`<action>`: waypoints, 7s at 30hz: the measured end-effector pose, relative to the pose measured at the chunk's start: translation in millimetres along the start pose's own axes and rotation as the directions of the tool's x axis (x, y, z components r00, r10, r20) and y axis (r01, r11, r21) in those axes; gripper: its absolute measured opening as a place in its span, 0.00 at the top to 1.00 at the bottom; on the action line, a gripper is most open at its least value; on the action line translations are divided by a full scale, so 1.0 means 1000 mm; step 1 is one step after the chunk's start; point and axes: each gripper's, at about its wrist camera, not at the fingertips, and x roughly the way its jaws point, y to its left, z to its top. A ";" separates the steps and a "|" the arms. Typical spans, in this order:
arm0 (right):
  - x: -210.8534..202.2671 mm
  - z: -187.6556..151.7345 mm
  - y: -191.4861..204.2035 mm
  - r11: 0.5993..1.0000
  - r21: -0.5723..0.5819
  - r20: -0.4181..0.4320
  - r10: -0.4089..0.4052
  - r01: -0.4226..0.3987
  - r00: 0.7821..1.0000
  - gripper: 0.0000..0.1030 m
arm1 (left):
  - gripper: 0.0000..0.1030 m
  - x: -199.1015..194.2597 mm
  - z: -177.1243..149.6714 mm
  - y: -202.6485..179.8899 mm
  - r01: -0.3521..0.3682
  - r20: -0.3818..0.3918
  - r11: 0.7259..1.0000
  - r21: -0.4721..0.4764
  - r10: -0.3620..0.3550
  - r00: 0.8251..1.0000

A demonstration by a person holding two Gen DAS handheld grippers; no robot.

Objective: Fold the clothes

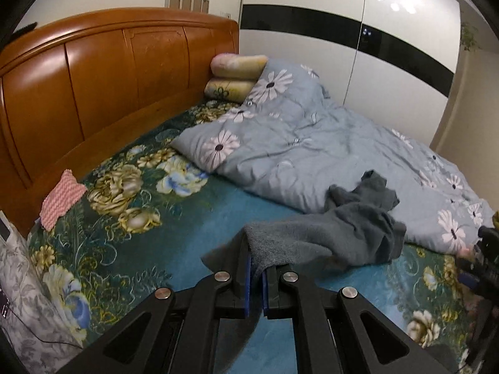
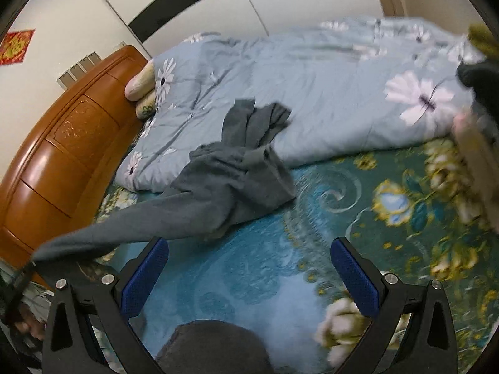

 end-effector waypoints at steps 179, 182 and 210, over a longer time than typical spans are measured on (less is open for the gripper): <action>0.036 0.074 -0.090 0.855 0.495 0.064 0.141 -0.154 0.988 0.91 | 0.90 0.135 0.059 -0.064 0.320 -0.179 0.776 -0.543 -0.479 0.859; -0.038 0.077 -0.083 0.905 0.369 0.184 0.152 -0.212 0.971 0.91 | 0.90 0.101 0.051 -0.081 0.462 -0.095 0.763 -0.453 -0.557 0.825; -0.060 -0.110 -0.214 0.809 0.588 -0.028 0.028 -0.007 0.999 0.91 | 0.56 0.214 -0.078 -0.253 0.229 -0.606 0.931 0.285 -0.010 0.796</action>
